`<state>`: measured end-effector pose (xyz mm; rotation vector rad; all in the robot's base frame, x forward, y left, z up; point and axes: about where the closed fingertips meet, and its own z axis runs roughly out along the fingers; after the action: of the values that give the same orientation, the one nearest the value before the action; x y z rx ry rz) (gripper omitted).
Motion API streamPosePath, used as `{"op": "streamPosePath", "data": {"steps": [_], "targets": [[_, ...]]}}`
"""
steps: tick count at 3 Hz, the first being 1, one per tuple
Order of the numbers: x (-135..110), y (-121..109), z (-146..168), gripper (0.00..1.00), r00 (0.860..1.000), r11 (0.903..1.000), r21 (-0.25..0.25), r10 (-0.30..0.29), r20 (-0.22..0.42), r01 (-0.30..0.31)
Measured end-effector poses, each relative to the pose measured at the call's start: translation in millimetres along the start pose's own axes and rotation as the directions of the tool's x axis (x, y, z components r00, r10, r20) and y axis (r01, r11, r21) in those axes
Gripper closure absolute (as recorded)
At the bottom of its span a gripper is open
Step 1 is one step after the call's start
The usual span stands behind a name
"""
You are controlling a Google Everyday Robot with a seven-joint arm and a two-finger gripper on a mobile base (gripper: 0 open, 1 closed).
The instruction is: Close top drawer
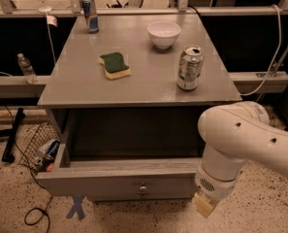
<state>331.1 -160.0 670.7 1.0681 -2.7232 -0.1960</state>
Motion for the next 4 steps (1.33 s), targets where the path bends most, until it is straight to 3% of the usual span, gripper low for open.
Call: {"op": "streamPosePath", "data": {"steps": [1,2,3,4], "targets": [[-8.3,-20.1,22.7,1.00,0.998,0.9988,-0.010,0.048,0.038,-0.048],[-25.3,-41.2,33.5,1.00,0.990,0.9970,0.001,0.077,0.116,-0.077],[-38.8,-53.6,28.3,1.00,0.975,0.9937,0.049,0.089,0.205,-0.101],[-50.7,-60.2,16.6,1.00,0.950,0.9870,0.102,0.088,0.301,-0.124]]}}
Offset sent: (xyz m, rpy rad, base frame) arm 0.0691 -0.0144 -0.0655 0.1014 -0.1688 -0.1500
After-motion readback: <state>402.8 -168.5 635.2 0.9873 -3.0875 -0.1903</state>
